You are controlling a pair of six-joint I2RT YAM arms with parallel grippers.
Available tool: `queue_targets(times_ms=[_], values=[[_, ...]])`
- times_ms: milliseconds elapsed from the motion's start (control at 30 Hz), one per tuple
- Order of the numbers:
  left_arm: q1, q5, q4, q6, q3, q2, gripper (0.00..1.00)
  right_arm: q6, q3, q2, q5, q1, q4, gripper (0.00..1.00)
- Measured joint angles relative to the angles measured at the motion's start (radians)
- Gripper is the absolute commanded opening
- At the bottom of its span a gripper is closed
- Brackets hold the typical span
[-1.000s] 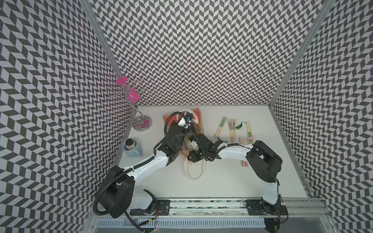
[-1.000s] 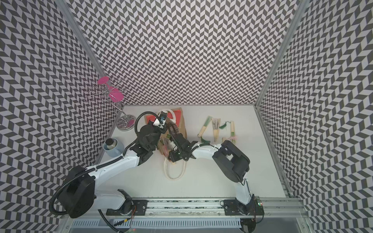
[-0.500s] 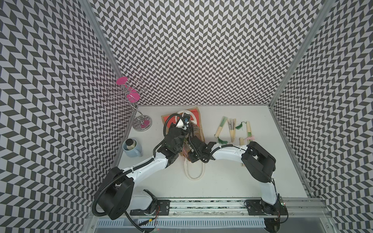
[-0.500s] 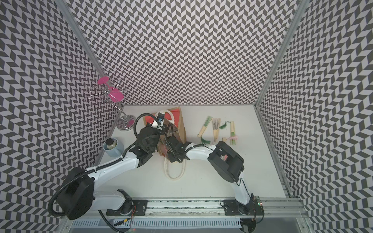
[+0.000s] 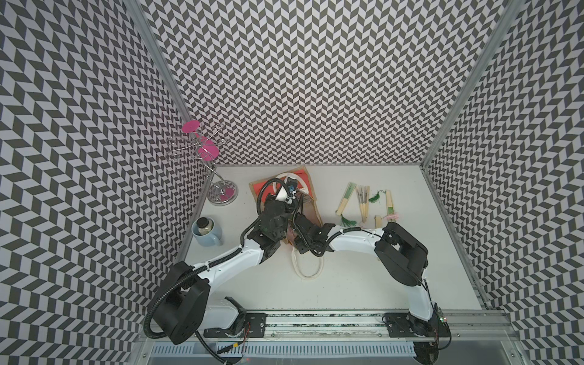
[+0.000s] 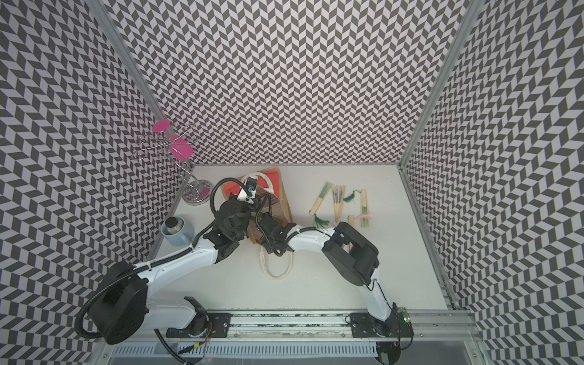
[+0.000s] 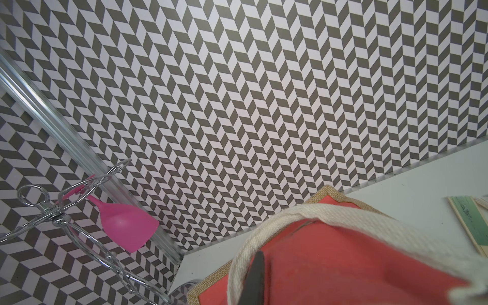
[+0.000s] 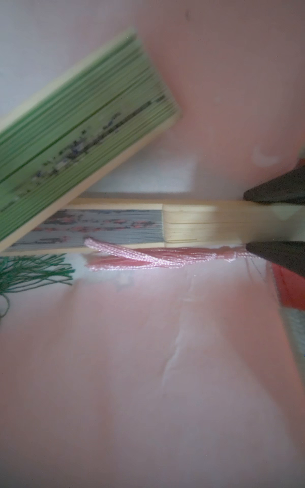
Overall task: Take out the folding fans from the tote bags
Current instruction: Pick up the folding fan from the canvas bag.
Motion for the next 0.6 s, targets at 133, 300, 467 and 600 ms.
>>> queue_targets(times_ms=[133,300,467,600], values=[[0.000,-0.007,0.062,0.022,-0.034,0.003,0.00,-0.002,0.002,-0.006,0.003,0.003,-0.022,0.02],[0.010,-0.013,0.102,0.032,-0.051,0.005,0.00,-0.006,0.003,-0.032,-0.008,0.005,-0.089,0.00],[0.018,-0.015,0.106,0.034,-0.051,0.006,0.00,-0.013,0.009,-0.065,-0.036,0.005,-0.148,0.00],[0.021,-0.017,0.108,0.031,-0.051,0.012,0.00,-0.024,0.010,-0.105,-0.061,0.005,-0.184,0.00]])
